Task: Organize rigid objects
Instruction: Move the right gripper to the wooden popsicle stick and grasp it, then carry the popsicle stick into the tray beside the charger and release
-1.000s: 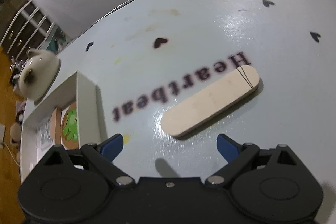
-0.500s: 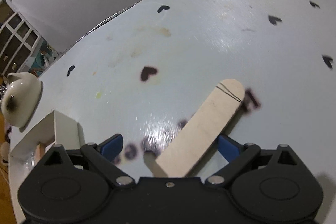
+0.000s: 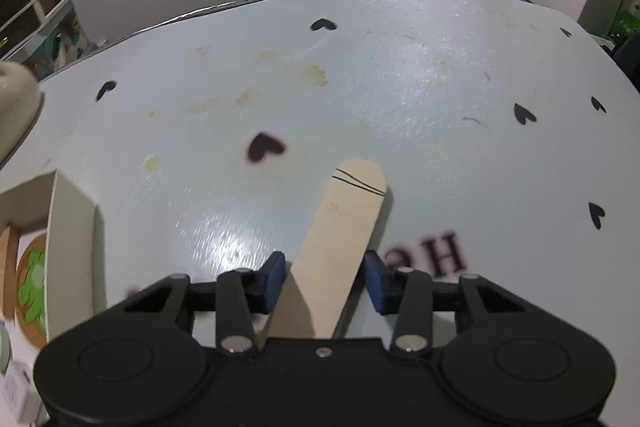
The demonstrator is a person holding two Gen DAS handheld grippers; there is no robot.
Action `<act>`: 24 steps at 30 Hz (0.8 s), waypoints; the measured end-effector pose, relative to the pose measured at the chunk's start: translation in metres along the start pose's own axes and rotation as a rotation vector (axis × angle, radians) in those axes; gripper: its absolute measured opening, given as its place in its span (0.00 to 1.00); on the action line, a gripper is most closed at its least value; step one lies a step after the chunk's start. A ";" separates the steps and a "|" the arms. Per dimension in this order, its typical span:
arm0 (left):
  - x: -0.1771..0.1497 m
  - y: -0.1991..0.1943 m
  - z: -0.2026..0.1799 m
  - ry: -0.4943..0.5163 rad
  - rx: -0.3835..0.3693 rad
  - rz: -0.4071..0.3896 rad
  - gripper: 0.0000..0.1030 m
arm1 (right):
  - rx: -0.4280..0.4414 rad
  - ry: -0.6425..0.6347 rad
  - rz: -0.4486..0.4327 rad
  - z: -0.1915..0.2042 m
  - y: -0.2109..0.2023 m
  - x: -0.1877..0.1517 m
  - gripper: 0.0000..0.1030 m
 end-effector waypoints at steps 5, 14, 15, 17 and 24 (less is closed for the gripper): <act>0.000 -0.001 0.001 0.008 0.001 -0.004 0.07 | 0.058 -0.049 0.000 0.014 -0.015 -0.018 0.40; -0.004 -0.002 0.001 0.017 0.000 -0.010 0.07 | 0.183 -0.106 -0.102 0.044 -0.075 -0.017 0.37; -0.004 -0.002 0.001 0.019 0.000 -0.011 0.07 | 0.195 -0.110 -0.114 0.048 -0.081 -0.016 0.37; -0.005 -0.002 0.001 0.020 -0.001 -0.011 0.06 | 0.224 -0.119 -0.138 0.058 -0.093 -0.012 0.36; -0.007 -0.003 0.002 0.020 -0.004 -0.012 0.06 | 0.239 -0.165 -0.184 0.078 -0.109 -0.006 0.36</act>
Point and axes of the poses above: each gripper's, at about its wrist camera, not at the fingertips, and y roughly the way its jaws point, z to its left, x to its top, the point moved 10 cm from there along y, roughly the way its jaws point, and after that the axes turned 11 degrees about -y, right-handed, at the moved point
